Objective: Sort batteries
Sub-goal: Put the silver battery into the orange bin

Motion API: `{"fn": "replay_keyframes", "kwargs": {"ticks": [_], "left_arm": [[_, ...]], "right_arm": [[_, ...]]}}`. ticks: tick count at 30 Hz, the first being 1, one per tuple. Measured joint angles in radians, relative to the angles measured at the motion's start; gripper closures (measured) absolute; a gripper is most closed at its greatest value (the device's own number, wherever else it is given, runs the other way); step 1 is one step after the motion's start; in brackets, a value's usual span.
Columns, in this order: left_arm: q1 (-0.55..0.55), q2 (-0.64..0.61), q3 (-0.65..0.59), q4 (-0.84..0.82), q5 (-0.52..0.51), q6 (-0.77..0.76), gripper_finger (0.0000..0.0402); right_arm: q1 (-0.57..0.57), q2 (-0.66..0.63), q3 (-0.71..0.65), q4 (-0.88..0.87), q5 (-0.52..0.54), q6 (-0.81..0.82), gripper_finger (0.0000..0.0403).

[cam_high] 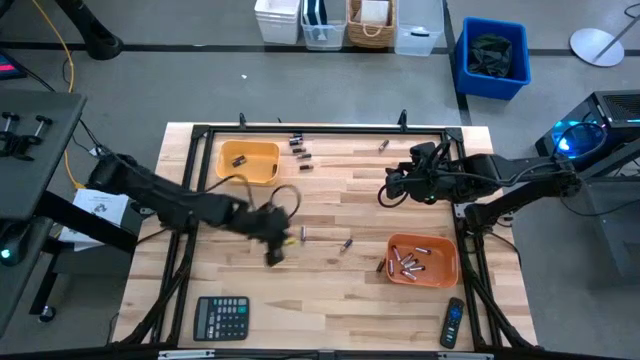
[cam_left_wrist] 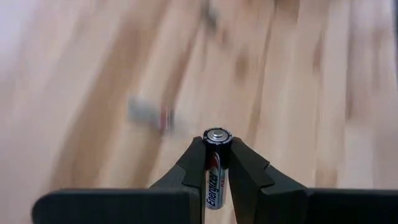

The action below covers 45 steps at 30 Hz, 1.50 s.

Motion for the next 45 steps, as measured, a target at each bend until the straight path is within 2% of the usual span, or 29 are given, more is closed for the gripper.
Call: {"fn": "replay_keyframes", "kwargs": {"ticks": [5,8,10,14,18,20,23,26,29,32,34,37,40,42,45], "left_arm": [[0.109,0.222,0.135,0.334,0.055,0.129,0.0372],[0.134,0.375,0.257,0.554,0.114,0.142,0.0372],[0.143,0.481,0.36,0.641,0.122,0.137,0.0372],[0.154,0.679,0.597,0.639,0.16,0.125,0.0372],[0.156,0.812,0.793,0.642,0.22,0.125,0.037],[0.155,0.85,0.86,0.618,0.227,0.126,0.0344],[0.158,0.87,0.906,0.513,0.26,0.158,0.0283],[0.167,0.857,0.915,0.386,0.301,0.191,0.0224],[0.189,0.813,0.915,0.192,0.349,0.196,0.0181],[0.206,0.765,0.872,0.067,0.345,0.212,0.0163],[0.209,0.722,0.797,0.056,0.302,0.208,0.0161],[0.193,0.618,0.623,0.139,0.211,0.139,0.0162],[0.156,0.495,0.426,0.223,0.077,0.0,0.0162],[0.119,0.428,0.33,0.161,-0.059,-0.105,0.0162],[0.06,0.366,0.293,-0.081,-0.286,-0.253,0.0165]], "right_arm": [[0.0,0.0,0.0,0.026,0.087,0.031,0.019],[0.0,0.0,0.0,0.058,0.14,0.016,0.019],[0.0,-0.002,0.0,0.072,0.152,0.004,0.019],[0.0,-0.002,0.0,0.077,0.152,0.005,0.019],[0.0,-0.002,0.0,0.078,0.151,0.006,0.019],[0.0,-0.002,0.0,0.078,0.153,0.005,0.019],[0.0,-0.002,0.0,0.077,0.154,-0.006,0.019],[0.0,-0.002,0.0,0.076,0.158,-0.03,0.019],[-0.006,-0.002,0.0,0.076,0.158,-0.041,0.019],[-0.006,-0.002,0.0,0.076,0.158,-0.048,0.019],[-0.006,-0.002,0.0,0.074,0.158,-0.048,0.019],[-0.006,-0.002,0.0,0.073,0.158,-0.048,0.019],[-0.006,-0.002,0.0,0.072,0.157,-0.046,0.019],[-0.006,-0.002,0.0,0.07,0.158,-0.045,0.019],[-0.006,-0.002,0.0,0.069,0.158,-0.045,0.019]]}}
